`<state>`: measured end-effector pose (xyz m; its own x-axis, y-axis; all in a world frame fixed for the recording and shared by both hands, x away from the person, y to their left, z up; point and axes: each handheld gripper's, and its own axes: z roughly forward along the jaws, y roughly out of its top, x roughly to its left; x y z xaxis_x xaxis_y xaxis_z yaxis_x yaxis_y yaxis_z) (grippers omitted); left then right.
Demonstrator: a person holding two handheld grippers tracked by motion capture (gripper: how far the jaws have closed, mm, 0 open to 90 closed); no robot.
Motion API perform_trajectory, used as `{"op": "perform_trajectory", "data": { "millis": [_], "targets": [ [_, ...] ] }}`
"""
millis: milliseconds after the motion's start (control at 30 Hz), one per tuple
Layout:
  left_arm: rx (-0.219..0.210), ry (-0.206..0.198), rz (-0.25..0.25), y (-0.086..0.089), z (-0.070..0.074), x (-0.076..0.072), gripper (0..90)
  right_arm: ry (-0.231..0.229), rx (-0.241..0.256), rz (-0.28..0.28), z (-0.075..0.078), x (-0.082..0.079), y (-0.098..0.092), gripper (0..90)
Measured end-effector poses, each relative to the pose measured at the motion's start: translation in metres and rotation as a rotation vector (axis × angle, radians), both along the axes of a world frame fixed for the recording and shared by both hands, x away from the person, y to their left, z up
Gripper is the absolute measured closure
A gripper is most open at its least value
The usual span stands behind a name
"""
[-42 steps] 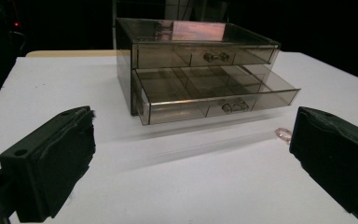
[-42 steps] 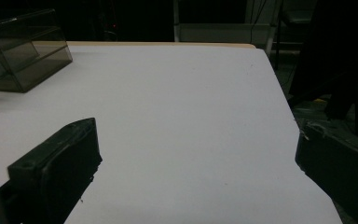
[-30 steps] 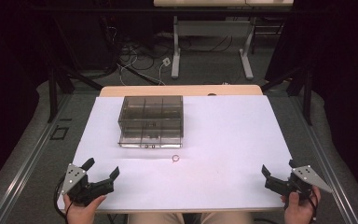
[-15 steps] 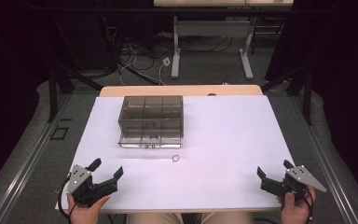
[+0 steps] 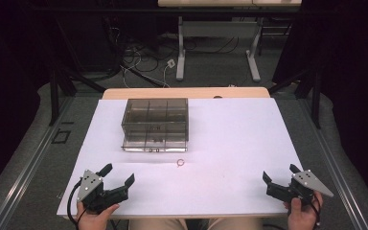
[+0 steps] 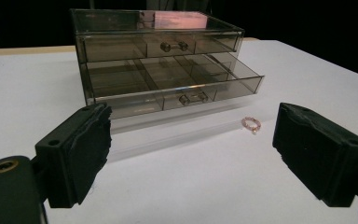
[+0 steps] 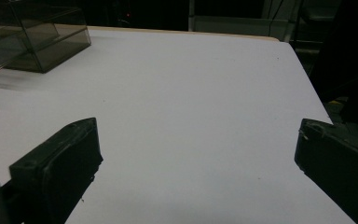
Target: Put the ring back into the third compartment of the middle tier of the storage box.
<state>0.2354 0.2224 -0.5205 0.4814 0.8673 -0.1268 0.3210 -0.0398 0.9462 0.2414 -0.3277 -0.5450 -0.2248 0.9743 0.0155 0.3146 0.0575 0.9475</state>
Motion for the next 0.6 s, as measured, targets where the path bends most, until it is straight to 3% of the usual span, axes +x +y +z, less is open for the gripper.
{"op": "perform_trajectory", "data": {
  "millis": [167,200,233,300,367,600],
  "targets": [
    [0.018,0.007,-0.016,-0.005,-0.001,0.002,11.5,0.000,0.004,-0.002,-0.001,0.000,0.001,0.3],
    [0.033,0.009,-0.022,-0.006,-0.002,0.002,11.5,-0.039,0.008,-0.013,-0.003,0.003,0.002,0.3],
    [0.033,0.009,-0.022,-0.006,-0.002,0.002,11.5,-0.039,0.008,-0.013,-0.003,0.003,0.002,0.3],
    [0.030,0.014,-0.025,-0.009,-0.002,0.003,11.5,-0.036,0.010,-0.014,-0.003,0.003,0.003,0.4],
    [0.032,0.017,-0.027,-0.012,-0.003,0.005,11.5,0.006,-0.006,0.004,-0.002,0.000,0.002,0.4],
    [0.053,0.030,-0.054,-0.024,-0.002,0.010,12.5,0.016,-0.007,0.001,-0.002,0.000,0.002,0.4]
  ]
}}
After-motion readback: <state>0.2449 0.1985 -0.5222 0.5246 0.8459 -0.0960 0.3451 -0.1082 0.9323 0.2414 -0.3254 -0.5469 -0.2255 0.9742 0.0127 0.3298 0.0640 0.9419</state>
